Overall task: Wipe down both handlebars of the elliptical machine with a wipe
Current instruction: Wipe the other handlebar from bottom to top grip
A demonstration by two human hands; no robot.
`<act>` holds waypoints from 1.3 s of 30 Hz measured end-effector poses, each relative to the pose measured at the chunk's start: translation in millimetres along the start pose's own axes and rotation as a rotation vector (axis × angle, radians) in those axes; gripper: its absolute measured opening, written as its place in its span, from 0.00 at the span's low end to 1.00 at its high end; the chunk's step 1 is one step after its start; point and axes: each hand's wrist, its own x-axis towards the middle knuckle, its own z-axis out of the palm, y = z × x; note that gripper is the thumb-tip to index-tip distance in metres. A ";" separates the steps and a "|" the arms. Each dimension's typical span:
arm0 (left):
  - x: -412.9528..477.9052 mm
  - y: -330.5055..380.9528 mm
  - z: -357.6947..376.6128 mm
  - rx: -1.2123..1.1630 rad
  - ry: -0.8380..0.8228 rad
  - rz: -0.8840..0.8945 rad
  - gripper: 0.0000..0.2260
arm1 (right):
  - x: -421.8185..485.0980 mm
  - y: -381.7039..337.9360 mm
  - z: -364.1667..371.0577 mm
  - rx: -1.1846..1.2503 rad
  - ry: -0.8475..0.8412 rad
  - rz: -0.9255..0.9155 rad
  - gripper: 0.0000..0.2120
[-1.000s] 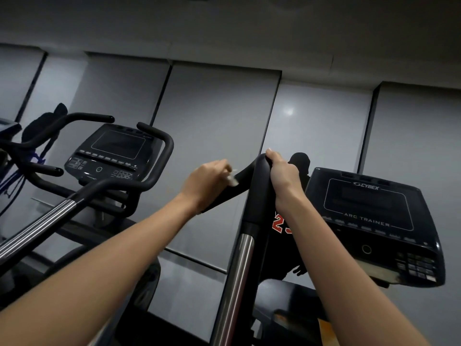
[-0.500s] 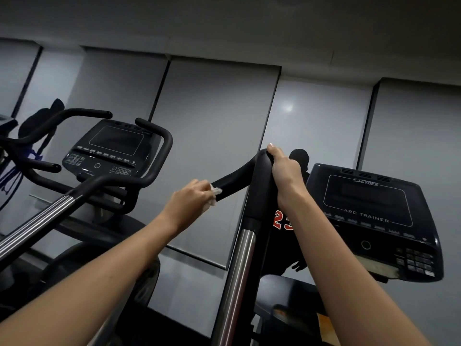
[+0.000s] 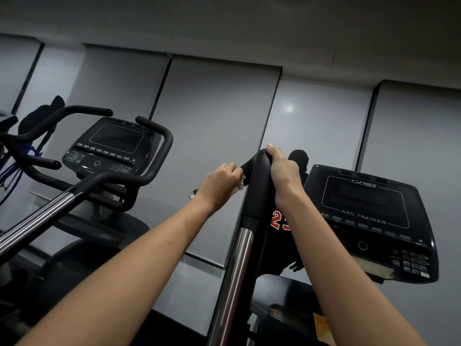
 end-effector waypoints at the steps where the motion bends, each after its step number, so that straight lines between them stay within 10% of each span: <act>1: -0.1 -1.2 2.4 0.003 0.019 0.006 0.10 | 0.5 0.0 0.4 -0.001 -0.001 -0.001 0.18; 17: -71.5 -63.7 -8.9 -0.090 0.222 0.174 0.15 | -2.2 -0.1 -0.6 0.032 -0.012 -0.002 0.15; 30: -31.7 -41.9 -13.0 -0.167 0.011 -0.081 0.07 | -1.5 1.6 0.2 -0.003 0.014 0.007 0.16; 39: 11.5 -10.3 10.8 -0.297 0.229 -0.055 0.05 | 0.8 1.8 -0.3 0.009 0.017 -0.026 0.16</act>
